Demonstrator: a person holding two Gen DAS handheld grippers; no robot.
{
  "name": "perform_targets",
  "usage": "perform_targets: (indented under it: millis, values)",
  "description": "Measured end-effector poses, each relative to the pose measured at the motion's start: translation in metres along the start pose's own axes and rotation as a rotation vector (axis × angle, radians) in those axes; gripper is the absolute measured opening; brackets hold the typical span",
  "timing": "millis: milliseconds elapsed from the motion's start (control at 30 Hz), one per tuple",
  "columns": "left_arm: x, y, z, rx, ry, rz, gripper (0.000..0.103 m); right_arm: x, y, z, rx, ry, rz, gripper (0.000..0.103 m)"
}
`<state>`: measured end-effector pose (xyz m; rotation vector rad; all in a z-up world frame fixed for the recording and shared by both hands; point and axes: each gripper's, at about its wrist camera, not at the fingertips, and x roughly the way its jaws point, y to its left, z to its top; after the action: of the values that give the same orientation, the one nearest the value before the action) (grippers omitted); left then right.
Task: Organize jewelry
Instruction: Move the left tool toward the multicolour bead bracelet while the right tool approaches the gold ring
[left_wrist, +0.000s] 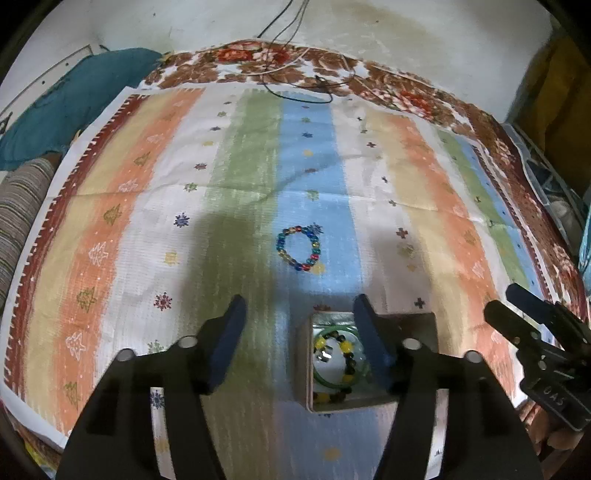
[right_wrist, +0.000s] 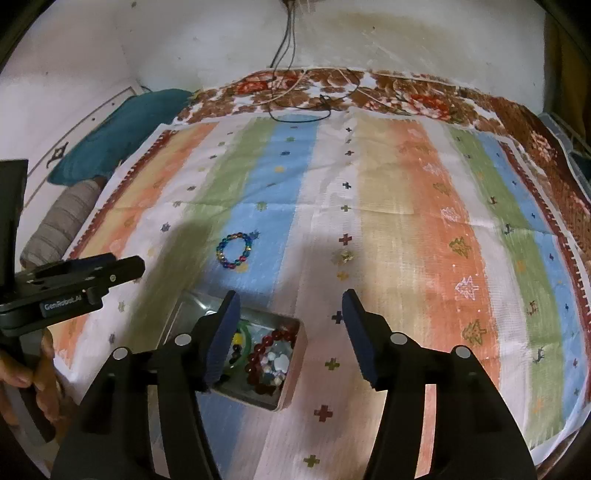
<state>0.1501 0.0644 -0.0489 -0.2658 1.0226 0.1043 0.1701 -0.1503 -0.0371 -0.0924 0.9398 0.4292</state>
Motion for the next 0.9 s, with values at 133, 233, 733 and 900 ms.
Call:
perform_targets:
  millis: [133, 233, 733, 900]
  values:
    - [0.008, 0.002, 0.004, 0.014, 0.009, 0.021, 0.066, 0.007, -0.003, 0.004, 0.005, 0.01, -0.008, 0.061]
    - [0.014, 0.004, 0.008, 0.017, 0.02, 0.034, 0.068, 0.013, -0.004, 0.007, 0.006, 0.018, -0.019, 0.064]
    - [0.058, 0.005, 0.027, 0.01, 0.068, 0.07, 0.081, 0.06, -0.026, 0.023, 0.042, 0.081, -0.069, 0.069]
    - [0.068, 0.005, 0.033, 0.017, 0.079, 0.075, 0.083, 0.072, -0.029, 0.028, 0.042, 0.1, -0.073, 0.069]
